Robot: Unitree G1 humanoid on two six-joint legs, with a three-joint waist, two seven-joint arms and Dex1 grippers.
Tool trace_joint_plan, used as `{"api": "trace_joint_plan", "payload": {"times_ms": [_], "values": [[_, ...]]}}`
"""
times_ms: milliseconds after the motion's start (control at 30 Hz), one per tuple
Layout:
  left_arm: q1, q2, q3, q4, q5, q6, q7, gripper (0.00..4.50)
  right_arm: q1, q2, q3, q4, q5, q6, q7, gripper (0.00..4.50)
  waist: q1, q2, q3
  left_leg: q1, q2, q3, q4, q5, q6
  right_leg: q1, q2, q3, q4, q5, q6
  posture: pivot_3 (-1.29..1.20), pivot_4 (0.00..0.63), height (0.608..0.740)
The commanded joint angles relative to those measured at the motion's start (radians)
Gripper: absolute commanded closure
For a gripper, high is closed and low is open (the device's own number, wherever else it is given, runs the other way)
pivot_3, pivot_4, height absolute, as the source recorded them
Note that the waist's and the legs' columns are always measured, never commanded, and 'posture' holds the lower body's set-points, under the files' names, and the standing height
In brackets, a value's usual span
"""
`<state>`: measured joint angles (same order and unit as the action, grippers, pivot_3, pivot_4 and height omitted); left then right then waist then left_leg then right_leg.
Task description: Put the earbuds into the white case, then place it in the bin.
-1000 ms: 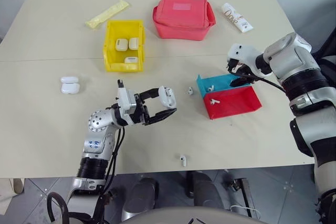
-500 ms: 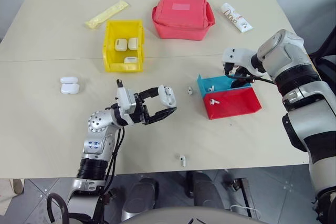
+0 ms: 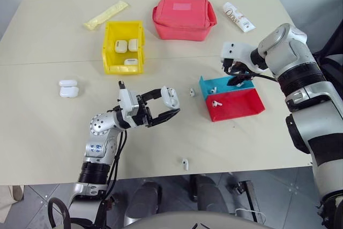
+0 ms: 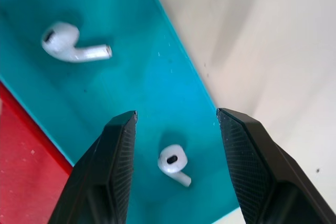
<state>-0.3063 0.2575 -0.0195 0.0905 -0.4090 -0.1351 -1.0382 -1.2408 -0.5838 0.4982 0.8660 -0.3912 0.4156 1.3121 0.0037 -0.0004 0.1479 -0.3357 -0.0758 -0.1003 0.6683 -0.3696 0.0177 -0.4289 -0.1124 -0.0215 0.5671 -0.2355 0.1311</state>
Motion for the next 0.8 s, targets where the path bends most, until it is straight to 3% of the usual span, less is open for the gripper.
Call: {"api": "trace_joint_plan", "payload": {"times_ms": [33,800], "values": [[-0.025,0.008,0.001,-0.019,-0.011,0.001,0.003,1.71,0.026,-0.021,-0.035,-0.076,0.020,0.035,0.012,1.98,-0.001,0.000,0.000,0.000,0.000,0.000,0.000,0.000,0.000,0.000,0.000,0.000,0.000,0.000,0.000,0.00,0.150,0.740],[-0.090,0.051,0.015,0.001,-0.022,0.040,-0.031,1.71,0.082,0.047,-0.124,-0.183,0.132,0.127,-0.112,1.98,-0.005,0.000,0.000,0.000,0.000,0.000,0.000,0.000,0.000,0.000,0.000,0.000,0.000,0.000,0.000,0.00,0.150,0.740]]}}
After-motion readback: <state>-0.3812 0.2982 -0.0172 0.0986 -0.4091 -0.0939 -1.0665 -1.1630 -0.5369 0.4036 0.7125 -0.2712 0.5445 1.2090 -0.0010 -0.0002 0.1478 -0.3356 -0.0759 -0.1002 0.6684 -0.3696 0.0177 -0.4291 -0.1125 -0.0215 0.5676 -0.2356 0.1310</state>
